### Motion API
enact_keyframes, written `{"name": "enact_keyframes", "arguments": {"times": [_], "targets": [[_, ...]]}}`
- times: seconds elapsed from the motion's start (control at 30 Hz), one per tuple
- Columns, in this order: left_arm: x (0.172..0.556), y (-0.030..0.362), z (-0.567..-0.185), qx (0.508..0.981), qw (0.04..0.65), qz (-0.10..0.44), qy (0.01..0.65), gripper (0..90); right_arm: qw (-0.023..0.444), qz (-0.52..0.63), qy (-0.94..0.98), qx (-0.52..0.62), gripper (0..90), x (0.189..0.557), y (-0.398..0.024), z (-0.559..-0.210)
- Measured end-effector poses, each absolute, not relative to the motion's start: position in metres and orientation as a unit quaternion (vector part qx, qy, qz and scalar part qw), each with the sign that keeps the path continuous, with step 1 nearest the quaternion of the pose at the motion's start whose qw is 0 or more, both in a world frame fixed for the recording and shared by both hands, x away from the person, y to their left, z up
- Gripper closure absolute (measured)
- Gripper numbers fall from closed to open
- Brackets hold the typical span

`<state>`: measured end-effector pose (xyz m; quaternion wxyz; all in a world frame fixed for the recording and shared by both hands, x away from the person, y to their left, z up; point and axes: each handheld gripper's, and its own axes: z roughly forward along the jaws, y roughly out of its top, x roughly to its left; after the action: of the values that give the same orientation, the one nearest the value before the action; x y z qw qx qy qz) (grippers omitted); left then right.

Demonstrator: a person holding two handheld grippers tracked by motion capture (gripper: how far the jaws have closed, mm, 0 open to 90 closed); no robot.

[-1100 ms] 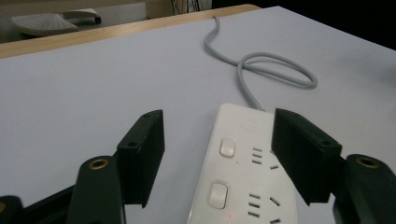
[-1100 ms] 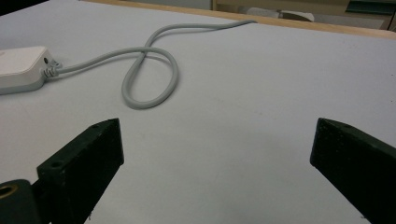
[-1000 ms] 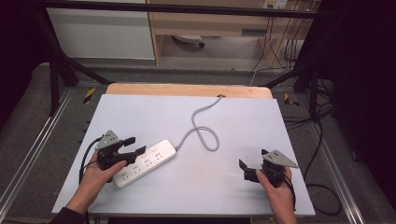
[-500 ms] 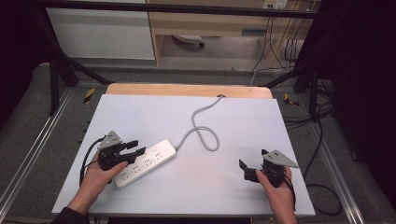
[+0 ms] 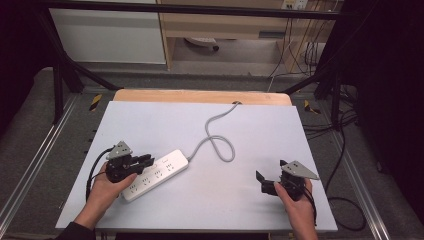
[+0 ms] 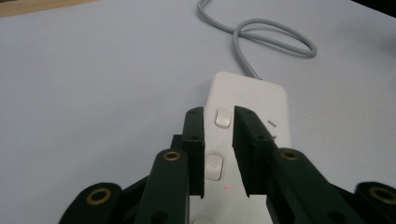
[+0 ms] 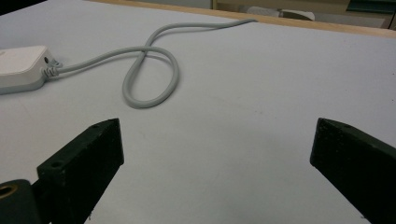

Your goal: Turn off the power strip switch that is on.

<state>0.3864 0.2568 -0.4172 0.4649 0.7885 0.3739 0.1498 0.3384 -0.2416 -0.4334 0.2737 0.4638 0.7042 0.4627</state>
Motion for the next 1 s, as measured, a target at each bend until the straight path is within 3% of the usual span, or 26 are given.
{"name": "enact_keyframes", "arguments": {"times": [0.47, 1.0], "targets": [[0.3895, 0.2543, -0.4195, 0.797, 0.456, 0.135, 0.373, 89.9, 0.273, 0.462, 0.705, 0.464, 3.2, 0.3385, -0.2416, -0.4336], [0.3937, 0.2508, -0.4239, 0.81, 0.43, 0.134, 0.376, 90.0, 0.272, 0.461, 0.705, 0.465, 3.2, 0.3386, -0.2418, -0.4336]]}}
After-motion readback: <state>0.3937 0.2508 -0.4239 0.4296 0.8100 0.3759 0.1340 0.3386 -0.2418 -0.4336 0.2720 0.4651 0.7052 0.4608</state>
